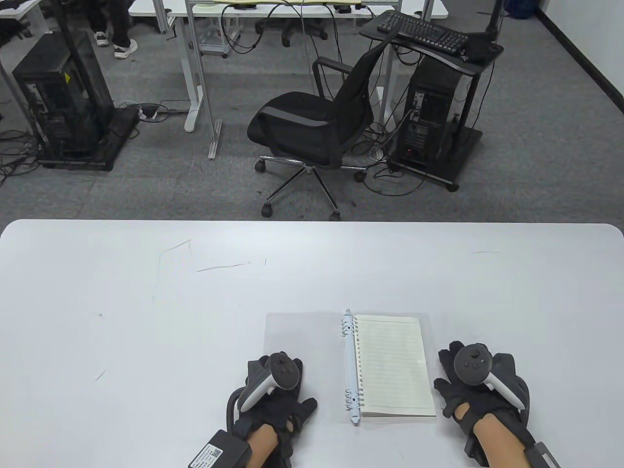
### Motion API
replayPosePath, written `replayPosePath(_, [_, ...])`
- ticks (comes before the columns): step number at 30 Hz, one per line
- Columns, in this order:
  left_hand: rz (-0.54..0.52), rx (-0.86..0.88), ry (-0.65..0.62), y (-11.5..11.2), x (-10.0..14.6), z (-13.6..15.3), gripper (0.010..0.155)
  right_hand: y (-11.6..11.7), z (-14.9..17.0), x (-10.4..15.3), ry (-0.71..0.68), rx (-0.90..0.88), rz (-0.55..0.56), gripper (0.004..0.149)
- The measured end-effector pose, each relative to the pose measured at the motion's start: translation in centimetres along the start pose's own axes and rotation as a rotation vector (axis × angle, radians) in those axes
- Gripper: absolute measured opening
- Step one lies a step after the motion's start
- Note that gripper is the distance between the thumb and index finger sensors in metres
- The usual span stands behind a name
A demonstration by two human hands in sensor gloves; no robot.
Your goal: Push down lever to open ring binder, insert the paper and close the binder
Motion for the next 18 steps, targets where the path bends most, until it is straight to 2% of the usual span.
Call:
replayPosePath(2, [0.0, -0.001, 0.0, 0.0, 0.0, 0.0, 0.082, 0.9, 0.7, -0.4, 0.053, -0.08, -0.105, 0.073])
replayPosePath(5, [-0.002, 0.004, -0.002, 0.0, 0.0, 0.0, 0.082, 0.3, 0.5, -0.4, 0.029, -0.098, -0.046, 0.071])
replayPosePath(9, [-0.02, 0.037, -0.012, 0.4, 0.2, 0.1, 0.082, 0.4, 0.6, -0.4, 0.033, -0.104, -0.078, 0.07])
replayPosePath(14, [-0.187, 0.232, 0.016, 3.2, 1.3, 2.4, 0.082, 0.2, 0.8, -0.5, 0.023, -0.127, -0.082, 0.068])
replayPosePath(16, [-0.247, 0.278, 0.084, 4.0, 1.6, 4.2, 0.088, 0.2, 0.8, -0.5, 0.024, -0.137, -0.084, 0.068])
replayPosePath(18, [-0.261, 0.265, 0.163, 4.2, 1.3, 5.7, 0.095, 0.1, 0.8, -0.5, 0.021, -0.134, -0.087, 0.068])
Point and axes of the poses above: the tracker on the back of each hand, its own z axis roughly to the little-finger side, its own x axis roughly from the fingertips to the wrist, y = z × x, the point moved 4 cm from there along -x, roughly from the wrist to the fingertips, and after that the axes turned 12 degrees about -x, right-handed, at the moved point
